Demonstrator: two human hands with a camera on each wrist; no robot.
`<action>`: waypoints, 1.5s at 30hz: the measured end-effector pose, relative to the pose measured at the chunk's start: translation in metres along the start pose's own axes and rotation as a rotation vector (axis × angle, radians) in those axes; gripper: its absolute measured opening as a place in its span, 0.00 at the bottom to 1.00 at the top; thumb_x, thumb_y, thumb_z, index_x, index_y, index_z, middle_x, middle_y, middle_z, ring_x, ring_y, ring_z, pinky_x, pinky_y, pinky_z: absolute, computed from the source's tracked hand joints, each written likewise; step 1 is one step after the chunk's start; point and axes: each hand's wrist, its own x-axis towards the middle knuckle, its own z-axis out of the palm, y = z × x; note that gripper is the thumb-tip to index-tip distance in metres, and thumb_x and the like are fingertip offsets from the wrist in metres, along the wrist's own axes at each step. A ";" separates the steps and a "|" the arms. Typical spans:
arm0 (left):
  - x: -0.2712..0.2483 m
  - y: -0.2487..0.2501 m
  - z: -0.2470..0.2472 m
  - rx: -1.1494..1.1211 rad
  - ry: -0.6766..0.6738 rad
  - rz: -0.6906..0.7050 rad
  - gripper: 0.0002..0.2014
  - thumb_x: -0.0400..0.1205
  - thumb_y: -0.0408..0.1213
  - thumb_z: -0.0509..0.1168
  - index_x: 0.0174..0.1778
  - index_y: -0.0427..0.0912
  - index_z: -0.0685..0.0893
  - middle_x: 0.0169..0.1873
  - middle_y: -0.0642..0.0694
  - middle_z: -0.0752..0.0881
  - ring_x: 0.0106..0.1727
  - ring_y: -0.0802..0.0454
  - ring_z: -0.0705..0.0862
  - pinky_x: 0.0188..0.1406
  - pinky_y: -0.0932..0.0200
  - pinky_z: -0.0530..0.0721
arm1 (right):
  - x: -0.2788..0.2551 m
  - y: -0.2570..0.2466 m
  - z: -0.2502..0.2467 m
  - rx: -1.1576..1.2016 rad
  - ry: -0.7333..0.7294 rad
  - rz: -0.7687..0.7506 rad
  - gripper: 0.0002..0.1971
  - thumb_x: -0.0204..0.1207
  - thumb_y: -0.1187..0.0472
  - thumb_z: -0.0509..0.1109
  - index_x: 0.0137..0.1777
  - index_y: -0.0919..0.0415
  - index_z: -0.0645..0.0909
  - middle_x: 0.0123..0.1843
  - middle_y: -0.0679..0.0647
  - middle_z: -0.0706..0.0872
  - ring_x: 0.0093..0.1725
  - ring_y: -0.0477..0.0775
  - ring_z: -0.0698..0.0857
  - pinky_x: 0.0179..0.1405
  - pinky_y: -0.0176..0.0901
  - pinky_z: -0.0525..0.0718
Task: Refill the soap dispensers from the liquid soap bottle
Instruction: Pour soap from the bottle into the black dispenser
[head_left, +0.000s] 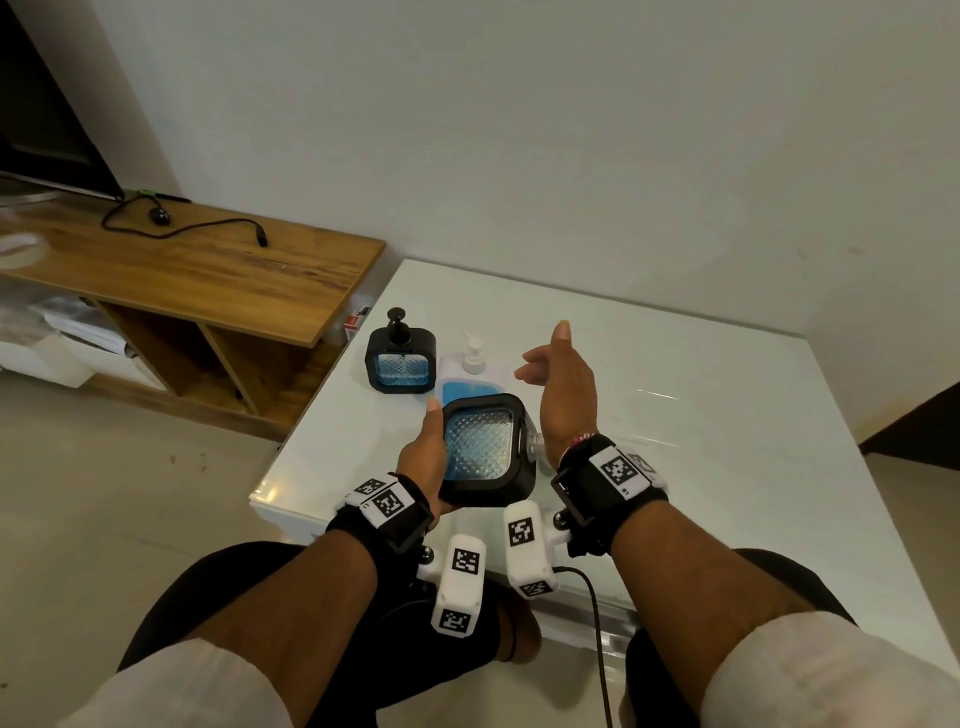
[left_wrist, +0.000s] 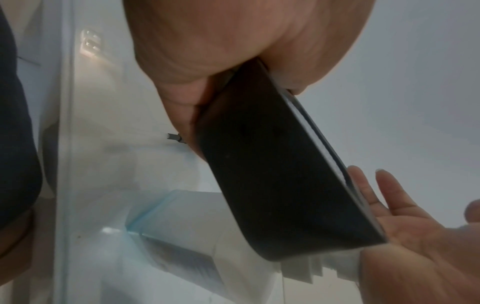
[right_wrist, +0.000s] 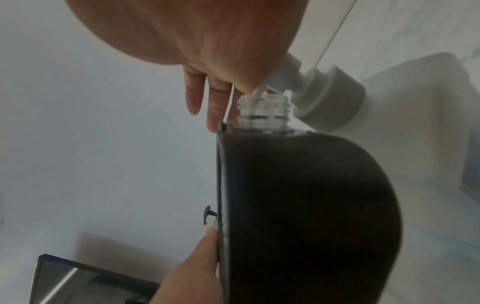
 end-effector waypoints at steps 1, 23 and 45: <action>-0.001 0.000 -0.001 -0.001 0.000 0.000 0.33 0.86 0.68 0.57 0.72 0.43 0.82 0.61 0.35 0.89 0.59 0.33 0.89 0.55 0.36 0.90 | -0.001 -0.002 0.000 0.011 -0.001 0.016 0.32 0.86 0.38 0.48 0.50 0.64 0.83 0.45 0.58 0.89 0.49 0.54 0.86 0.42 0.38 0.73; -0.004 0.002 0.005 0.030 -0.021 -0.041 0.29 0.88 0.65 0.55 0.69 0.45 0.82 0.56 0.37 0.89 0.53 0.37 0.89 0.40 0.44 0.88 | -0.016 -0.009 0.007 -0.291 -0.115 -0.139 0.41 0.70 0.24 0.41 0.43 0.59 0.80 0.40 0.51 0.85 0.46 0.56 0.83 0.64 0.64 0.76; -0.001 0.000 0.000 0.022 -0.027 -0.044 0.32 0.86 0.68 0.57 0.74 0.46 0.81 0.63 0.35 0.88 0.61 0.33 0.88 0.50 0.38 0.91 | -0.008 -0.011 0.000 -0.067 -0.005 0.079 0.32 0.83 0.33 0.45 0.50 0.56 0.82 0.47 0.52 0.89 0.52 0.49 0.84 0.71 0.66 0.71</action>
